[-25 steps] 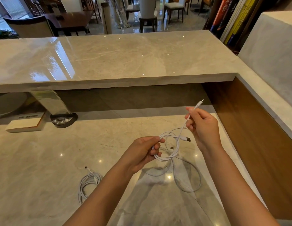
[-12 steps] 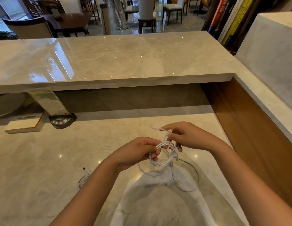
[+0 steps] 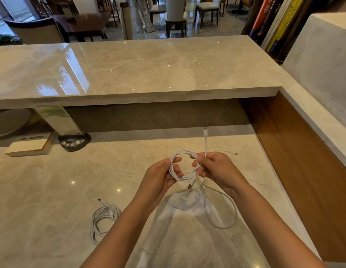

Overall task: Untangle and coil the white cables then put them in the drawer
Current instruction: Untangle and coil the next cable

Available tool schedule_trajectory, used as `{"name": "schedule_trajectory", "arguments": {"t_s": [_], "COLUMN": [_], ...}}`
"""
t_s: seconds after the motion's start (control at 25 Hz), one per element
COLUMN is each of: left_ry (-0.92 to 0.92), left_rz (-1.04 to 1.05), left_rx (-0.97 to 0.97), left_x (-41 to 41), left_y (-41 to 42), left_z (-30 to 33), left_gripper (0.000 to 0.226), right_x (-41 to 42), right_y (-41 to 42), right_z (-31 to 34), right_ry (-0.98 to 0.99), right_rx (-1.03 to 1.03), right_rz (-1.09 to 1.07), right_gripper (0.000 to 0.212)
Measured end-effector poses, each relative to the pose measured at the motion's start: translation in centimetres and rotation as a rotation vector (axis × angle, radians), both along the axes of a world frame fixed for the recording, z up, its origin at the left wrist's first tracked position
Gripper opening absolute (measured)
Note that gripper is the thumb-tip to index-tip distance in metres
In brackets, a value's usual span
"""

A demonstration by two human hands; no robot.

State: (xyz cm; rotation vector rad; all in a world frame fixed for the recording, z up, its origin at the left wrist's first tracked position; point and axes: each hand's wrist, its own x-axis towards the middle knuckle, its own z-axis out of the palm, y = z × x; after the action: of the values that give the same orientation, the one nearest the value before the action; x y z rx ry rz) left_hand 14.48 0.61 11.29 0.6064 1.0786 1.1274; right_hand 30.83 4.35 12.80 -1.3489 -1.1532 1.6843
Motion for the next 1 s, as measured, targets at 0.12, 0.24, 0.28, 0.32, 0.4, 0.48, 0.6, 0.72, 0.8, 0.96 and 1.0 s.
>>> {"name": "schedule_trajectory", "arguments": {"t_s": [0.12,0.24,0.28,0.32,0.4,0.48,0.6,0.72,0.8,0.96,1.0], "left_ry": [-0.084,-0.112,-0.128,-0.136,-0.110,-0.039,0.064,0.100,0.108,0.081,0.087], "left_rz": [0.062,0.124,0.136,0.144,0.130,0.094,0.046,0.018,-0.004,-0.032,-0.034], "left_rx": [0.020,0.001,-0.001,-0.002,0.011,0.040,0.069,0.072,0.077,0.049,0.040], "left_x": [0.1,-0.2,-0.2,-0.1,0.1,0.3,0.0,-0.2,-0.2,-0.3,-0.3], "left_y": [0.1,0.3,0.3,0.2,0.0,-0.1,-0.1,-0.2,-0.1,-0.2,-0.2], "left_z": [-0.3,-0.4,-0.4,-0.4,-0.2,-0.2,-0.1,-0.3,-0.4,-0.7,-0.8], "left_gripper": [0.028,0.026,0.026,0.026,0.026,0.027,0.028,0.029,0.029,0.029,0.028], "right_x": [0.1,0.2,0.2,0.1,0.0,0.1,0.4,0.7,0.8,0.6,0.5], "right_y": [-0.1,-0.2,-0.2,-0.1,0.1,0.3,0.7,0.9,1.0,0.8,0.6], "right_z": [0.1,0.4,0.4,0.3,-0.1,-0.5,-0.3,0.1,0.2,0.4,0.4], "right_ry": [0.240,0.244,0.212,0.171,0.007,-0.276,-0.643,-0.784,-0.781,-0.632,-0.585], "right_rx": [-0.132,-0.071,-0.037,-0.013,0.052,0.132,0.191,0.191,0.203,0.287,0.308], "right_rz": [-0.041,-0.131,-0.204,-0.275,-0.322,-0.216,0.116,0.386,0.409,0.331,0.302], "right_gripper": [0.024,0.021,0.019,0.019,0.022,0.026,0.027,0.024,0.023,0.030,0.031]}}
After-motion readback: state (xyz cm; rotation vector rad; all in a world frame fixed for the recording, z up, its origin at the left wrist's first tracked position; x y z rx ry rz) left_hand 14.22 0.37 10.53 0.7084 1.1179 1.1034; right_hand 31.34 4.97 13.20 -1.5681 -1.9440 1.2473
